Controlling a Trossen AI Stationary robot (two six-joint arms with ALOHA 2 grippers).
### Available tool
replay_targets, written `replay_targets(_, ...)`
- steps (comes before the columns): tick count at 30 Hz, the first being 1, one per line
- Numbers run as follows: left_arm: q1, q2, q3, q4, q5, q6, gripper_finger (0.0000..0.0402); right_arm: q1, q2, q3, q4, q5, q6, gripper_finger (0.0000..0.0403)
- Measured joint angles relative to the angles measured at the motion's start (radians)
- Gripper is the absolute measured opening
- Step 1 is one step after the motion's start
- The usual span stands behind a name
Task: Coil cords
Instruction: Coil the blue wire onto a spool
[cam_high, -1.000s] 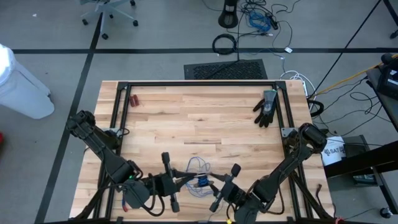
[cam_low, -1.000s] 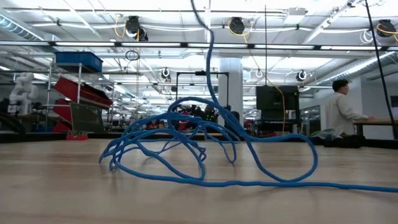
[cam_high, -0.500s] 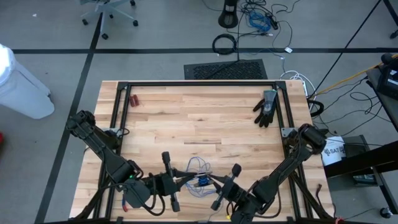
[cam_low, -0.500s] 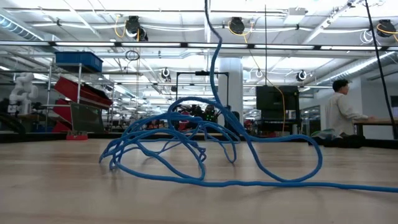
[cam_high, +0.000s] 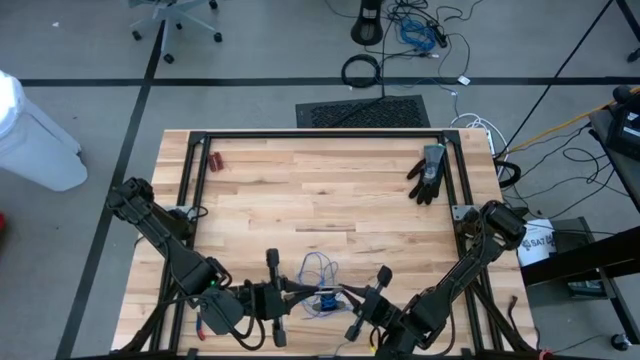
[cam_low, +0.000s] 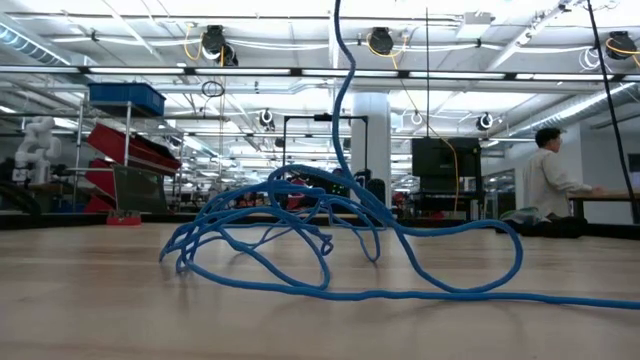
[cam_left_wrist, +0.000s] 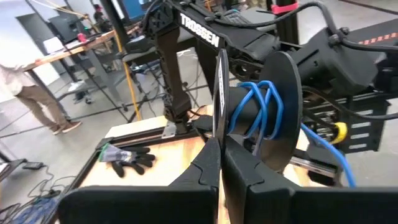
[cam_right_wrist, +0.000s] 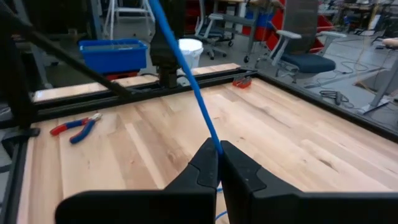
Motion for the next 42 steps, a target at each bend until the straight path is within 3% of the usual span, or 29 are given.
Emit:
replay_targets(5,0.000,-0.001,0.000,-0.006,0.071,0.000,0.0006,0.007,-0.020,0.000,-0.007,0.034,0.001,0.0001)
replay_targets(11,-0.002,-0.003,0.002,-0.098,0.077,0.000,0.0006,0.027,-0.082,-0.001,-0.002,0.051,0.001,0.0000)
replay_targets(17,-0.001,-0.003,0.002,-0.200,-0.045,0.000,0.0006,0.084,-0.125,-0.001,0.059,0.066,-0.021,0.0000)
replay_targets(21,0.004,-0.003,0.002,-0.215,-0.111,0.003,0.0006,0.105,-0.125,-0.001,0.179,0.092,-0.124,0.0000)
replay_targets(30,0.017,0.007,0.002,-0.246,-0.119,0.019,0.0006,0.076,-0.125,-0.001,0.432,0.083,-0.359,0.0000)
replay_targets(36,0.036,0.024,0.002,-0.231,-0.194,0.026,0.0006,0.038,-0.125,-0.001,0.621,-0.029,-0.554,0.0000)
replay_targets(42,0.048,0.035,0.001,-0.230,-0.268,0.001,0.0006,0.010,-0.118,-0.001,0.700,-0.080,-0.628,0.0000)
